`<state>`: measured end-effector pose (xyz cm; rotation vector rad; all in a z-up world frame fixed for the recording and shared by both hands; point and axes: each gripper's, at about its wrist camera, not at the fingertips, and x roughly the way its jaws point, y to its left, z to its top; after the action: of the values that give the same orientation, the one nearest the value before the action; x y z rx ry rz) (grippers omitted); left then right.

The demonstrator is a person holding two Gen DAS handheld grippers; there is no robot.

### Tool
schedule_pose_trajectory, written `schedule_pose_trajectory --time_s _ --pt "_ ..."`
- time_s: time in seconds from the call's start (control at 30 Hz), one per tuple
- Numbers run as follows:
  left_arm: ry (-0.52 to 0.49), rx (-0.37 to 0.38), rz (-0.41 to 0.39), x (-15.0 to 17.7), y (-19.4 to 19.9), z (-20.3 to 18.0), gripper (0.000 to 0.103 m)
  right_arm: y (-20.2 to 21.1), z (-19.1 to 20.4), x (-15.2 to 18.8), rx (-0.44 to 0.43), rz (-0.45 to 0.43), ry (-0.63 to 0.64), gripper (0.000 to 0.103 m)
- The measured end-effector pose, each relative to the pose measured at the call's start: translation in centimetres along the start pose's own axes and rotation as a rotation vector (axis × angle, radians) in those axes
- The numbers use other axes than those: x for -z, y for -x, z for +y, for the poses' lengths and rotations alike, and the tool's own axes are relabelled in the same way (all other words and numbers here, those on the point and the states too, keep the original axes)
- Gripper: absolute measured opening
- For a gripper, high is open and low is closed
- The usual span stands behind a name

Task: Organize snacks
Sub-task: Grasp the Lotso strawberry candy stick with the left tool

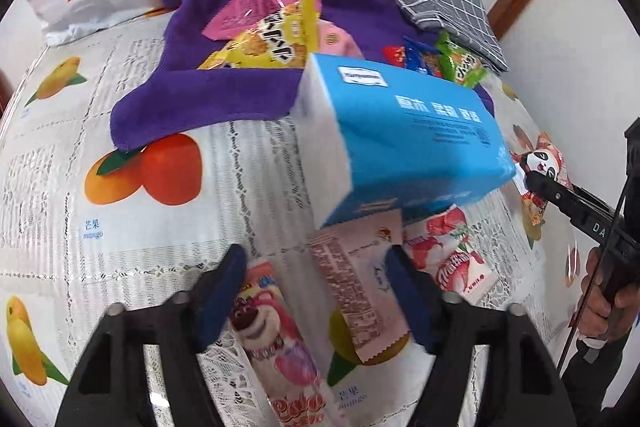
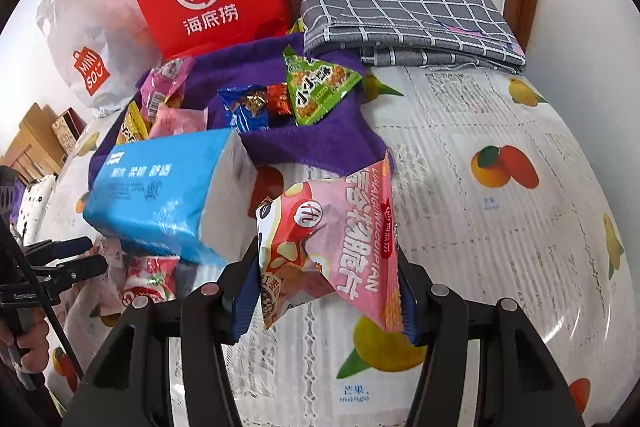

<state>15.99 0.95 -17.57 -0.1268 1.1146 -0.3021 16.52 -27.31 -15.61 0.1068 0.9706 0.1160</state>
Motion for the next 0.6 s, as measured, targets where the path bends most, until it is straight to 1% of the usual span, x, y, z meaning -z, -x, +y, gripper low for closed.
schedule_pose_trajectory --time_s 0.03,0.07,0.23,0.37,0.5,0.6 --pt "-0.002 0.006 0.0 0.1 0.2 0.0 0.055 0.1 0.0 0.1 0.001 -0.001 -0.001 0.057" --pt "-0.002 0.002 0.001 0.3 0.4 0.1 0.052 0.2 -0.1 0.1 0.001 -0.002 -0.001 0.057" --pt "-0.017 -0.067 -0.004 1.3 1.7 0.9 0.051 1.1 0.2 0.4 -0.008 -0.015 0.001 0.056" --pt "-0.018 -0.067 0.0 2.1 2.7 1.3 0.053 1.7 0.6 0.7 -0.02 -0.024 0.004 0.056" --pt "-0.032 -0.087 0.011 3.3 2.9 0.9 0.054 2.2 1.2 1.1 -0.031 -0.028 0.007 0.056" --pt "-0.044 -0.117 0.018 4.3 2.6 0.5 0.053 2.7 1.6 1.6 -0.034 -0.031 0.016 0.056"
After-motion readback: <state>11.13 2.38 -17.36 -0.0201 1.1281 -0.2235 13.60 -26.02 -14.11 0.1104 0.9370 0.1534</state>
